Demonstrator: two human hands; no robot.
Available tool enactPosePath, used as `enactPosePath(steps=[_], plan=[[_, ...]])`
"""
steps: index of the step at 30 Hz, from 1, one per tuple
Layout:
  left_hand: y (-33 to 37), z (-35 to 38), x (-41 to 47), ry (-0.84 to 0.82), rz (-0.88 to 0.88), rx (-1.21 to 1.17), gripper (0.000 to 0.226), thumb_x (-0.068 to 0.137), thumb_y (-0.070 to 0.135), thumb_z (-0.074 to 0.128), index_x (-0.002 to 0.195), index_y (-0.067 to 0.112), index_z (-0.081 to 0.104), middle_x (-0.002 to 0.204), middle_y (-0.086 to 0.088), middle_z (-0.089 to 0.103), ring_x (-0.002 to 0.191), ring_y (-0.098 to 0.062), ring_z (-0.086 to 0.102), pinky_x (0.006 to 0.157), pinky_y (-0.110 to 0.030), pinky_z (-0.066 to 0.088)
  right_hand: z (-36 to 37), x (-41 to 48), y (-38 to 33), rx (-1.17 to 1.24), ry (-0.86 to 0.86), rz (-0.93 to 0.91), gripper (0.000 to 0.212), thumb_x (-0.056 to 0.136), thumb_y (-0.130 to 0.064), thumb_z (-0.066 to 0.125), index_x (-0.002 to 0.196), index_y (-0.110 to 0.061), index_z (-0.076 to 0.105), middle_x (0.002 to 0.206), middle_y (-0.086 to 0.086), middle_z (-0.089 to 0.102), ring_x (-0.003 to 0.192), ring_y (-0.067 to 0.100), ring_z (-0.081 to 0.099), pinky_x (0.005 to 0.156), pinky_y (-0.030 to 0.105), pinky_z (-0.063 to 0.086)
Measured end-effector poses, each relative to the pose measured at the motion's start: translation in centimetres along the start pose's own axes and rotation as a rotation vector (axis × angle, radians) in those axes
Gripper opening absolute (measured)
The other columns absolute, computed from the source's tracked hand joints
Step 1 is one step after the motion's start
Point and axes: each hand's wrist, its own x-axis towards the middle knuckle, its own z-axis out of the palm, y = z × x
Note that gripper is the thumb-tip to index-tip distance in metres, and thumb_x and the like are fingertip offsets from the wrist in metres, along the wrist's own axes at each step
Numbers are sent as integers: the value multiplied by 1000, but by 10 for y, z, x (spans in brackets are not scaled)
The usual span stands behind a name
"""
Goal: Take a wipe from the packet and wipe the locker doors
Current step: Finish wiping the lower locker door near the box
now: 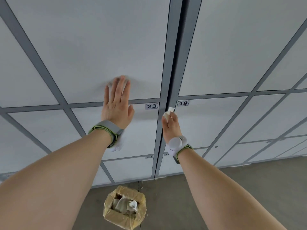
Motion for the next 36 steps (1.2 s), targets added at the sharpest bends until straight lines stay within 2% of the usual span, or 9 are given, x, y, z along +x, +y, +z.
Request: enactPosePath(steps=[3, 6, 14, 18, 23, 27, 31, 33, 36], plan=[[-13, 10, -37, -145, -134, -53, 69, 87, 9, 53, 148, 2, 22, 153, -15, 24, 142, -29, 20, 117, -41, 6, 21, -14, 13, -81, -130, 96, 32, 102, -29, 31, 93, -7, 52, 105, 10, 53, 75, 20, 46, 65, 23, 30], [-33, 24, -80, -385, -278, -71, 61, 93, 15, 46, 148, 7, 21, 152, -11, 28, 139, -26, 28, 116, -34, 12, 56, -30, 25, -297, -428, 202, 29, 103, -27, 25, 90, -11, 44, 84, 9, 49, 78, 24, 45, 68, 27, 34], [-70, 55, -158, -714, -641, -165, 56, 97, 21, 41, 148, 13, 20, 153, -7, 24, 129, -29, 42, 104, -38, 31, 134, -53, 66, -428, -651, 323, 58, 103, -39, 22, 56, -9, 37, 60, 8, 40, 71, 25, 43, 66, 29, 32], [-86, 68, -193, -755, -778, -164, 55, 96, 20, 41, 148, 13, 22, 152, -7, 25, 129, -32, 41, 100, -37, 35, 168, -69, 84, -448, -744, 325, 47, 102, -40, 25, 80, -5, 47, 68, 10, 42, 73, 24, 40, 52, 25, 27], [-101, 84, -225, -795, -854, -164, 55, 97, 21, 41, 148, 14, 21, 153, -6, 23, 128, -33, 41, 98, -39, 36, 210, -85, 106, -530, -868, 349, 40, 104, -30, 24, 98, -7, 56, 90, 10, 44, 94, 29, 49, 82, 31, 35], [-111, 103, -256, -875, -923, -195, 55, 97, 22, 40, 148, 15, 21, 151, -8, 27, 129, -30, 41, 95, -37, 38, 243, -97, 132, -595, -940, 366, 45, 104, -37, 20, 68, -19, 41, 75, 9, 42, 89, 22, 41, 77, 26, 28], [-121, 123, -290, -951, -985, -249, 55, 96, 21, 41, 148, 14, 24, 150, -10, 29, 127, -29, 43, 95, -36, 39, 273, -106, 159, -589, -982, 342, 43, 103, -38, 26, 108, -9, 58, 86, 8, 45, 88, 19, 41, 74, 23, 27], [-125, 129, -300, -957, -1007, -272, 55, 97, 22, 41, 148, 13, 24, 151, -10, 27, 130, -28, 40, 99, -36, 38, 286, -110, 169, -642, -983, 351, 42, 102, -41, 25, 103, -13, 56, 78, 8, 47, 98, 25, 50, 77, 24, 29], [-133, 142, -319, -924, -1059, -284, 55, 97, 21, 42, 148, 14, 24, 153, -8, 24, 133, -26, 37, 102, -35, 35, 308, -115, 191, -622, -1024, 371, 51, 102, -40, 26, 122, -3, 55, 116, 19, 59, 121, 33, 50, 90, 31, 36]])
